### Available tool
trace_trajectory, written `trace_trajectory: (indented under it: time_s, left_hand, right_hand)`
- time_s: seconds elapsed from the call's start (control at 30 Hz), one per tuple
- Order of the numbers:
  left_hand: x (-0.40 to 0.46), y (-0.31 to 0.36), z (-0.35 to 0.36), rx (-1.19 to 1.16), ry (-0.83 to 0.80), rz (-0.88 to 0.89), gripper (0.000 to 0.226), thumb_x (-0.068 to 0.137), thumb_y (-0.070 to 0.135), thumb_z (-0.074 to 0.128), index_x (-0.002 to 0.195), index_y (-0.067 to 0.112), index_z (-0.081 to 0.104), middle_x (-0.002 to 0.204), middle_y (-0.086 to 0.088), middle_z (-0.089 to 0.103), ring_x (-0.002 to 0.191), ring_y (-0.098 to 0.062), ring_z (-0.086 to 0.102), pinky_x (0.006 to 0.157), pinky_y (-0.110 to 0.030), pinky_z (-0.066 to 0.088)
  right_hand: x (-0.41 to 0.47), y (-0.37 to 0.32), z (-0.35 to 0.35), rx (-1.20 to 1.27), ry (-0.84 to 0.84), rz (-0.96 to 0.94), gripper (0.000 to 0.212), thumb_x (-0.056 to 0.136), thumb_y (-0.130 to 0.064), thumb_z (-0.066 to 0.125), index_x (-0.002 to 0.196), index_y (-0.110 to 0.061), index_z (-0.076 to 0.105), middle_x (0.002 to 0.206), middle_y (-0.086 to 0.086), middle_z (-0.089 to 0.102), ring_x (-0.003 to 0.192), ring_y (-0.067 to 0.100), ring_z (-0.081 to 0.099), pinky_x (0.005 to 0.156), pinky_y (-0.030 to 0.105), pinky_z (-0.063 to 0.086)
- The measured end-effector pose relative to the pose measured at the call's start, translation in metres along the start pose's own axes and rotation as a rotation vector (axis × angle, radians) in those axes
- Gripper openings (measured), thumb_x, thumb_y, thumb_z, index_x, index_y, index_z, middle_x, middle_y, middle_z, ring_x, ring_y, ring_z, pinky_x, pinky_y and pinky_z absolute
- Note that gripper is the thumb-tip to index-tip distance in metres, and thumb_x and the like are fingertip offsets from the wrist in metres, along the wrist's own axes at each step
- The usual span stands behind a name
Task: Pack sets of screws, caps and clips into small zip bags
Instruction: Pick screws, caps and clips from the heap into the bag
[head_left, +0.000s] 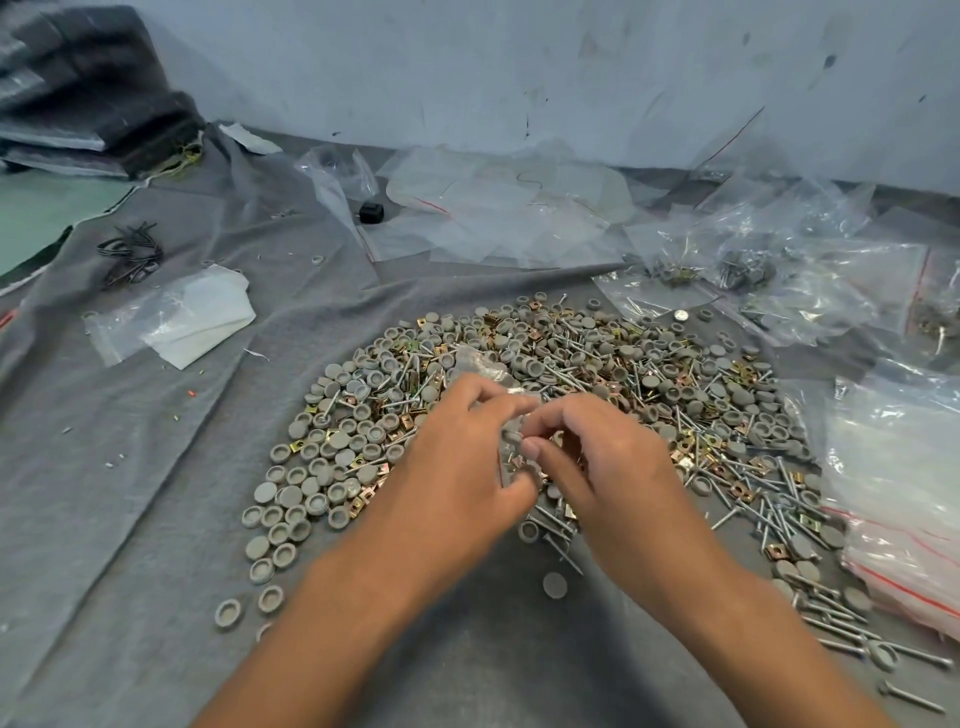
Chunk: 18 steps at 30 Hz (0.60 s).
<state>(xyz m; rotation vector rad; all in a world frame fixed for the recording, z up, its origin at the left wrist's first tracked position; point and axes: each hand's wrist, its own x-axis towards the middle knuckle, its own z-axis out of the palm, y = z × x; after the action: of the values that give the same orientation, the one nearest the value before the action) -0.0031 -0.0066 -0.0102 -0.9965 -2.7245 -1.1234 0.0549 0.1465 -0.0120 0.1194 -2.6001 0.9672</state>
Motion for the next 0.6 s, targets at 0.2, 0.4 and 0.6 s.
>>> trace_trajectory:
  time_s: [0.2,0.4,0.6]
  left_hand:
    - [-0.001,0.004,0.002,-0.027,0.033,0.005,0.051,0.087,0.023,0.072,0.136,0.027,0.059,0.116,0.02,0.044,0.102,0.004,0.054,0.093,-0.021,0.05]
    - [-0.001,0.002,0.002,-0.037,0.024,0.005,0.053,0.086,0.021,0.07,0.137,0.028,0.059,0.117,0.021,0.043,0.104,0.006,0.052,0.089,-0.009,0.043]
    - [0.0,-0.001,-0.01,-0.074,0.072,-0.038,0.058,0.087,0.024,0.077,0.141,0.027,0.057,0.113,0.023,0.045,0.104,0.014,0.047,0.083,-0.001,0.04]
  right_hand:
    - [-0.004,-0.001,0.005,-0.131,0.11,0.028,0.006,0.091,-0.019,0.071,0.096,-0.02,0.068,0.089,-0.011,0.063,0.078,0.005,0.058,0.072,0.02,0.046]
    - [-0.002,-0.003,0.003,0.085,0.106,0.128,0.015,0.083,-0.017,0.082,0.094,-0.027,0.077,0.082,-0.022,0.07,0.079,-0.006,0.066,0.07,0.005,0.045]
    - [-0.001,0.006,-0.013,0.118,0.107,0.152,0.01,0.086,-0.022,0.079,0.093,-0.027,0.077,0.077,-0.023,0.069,0.077,-0.004,0.066,0.065,0.006,0.045]
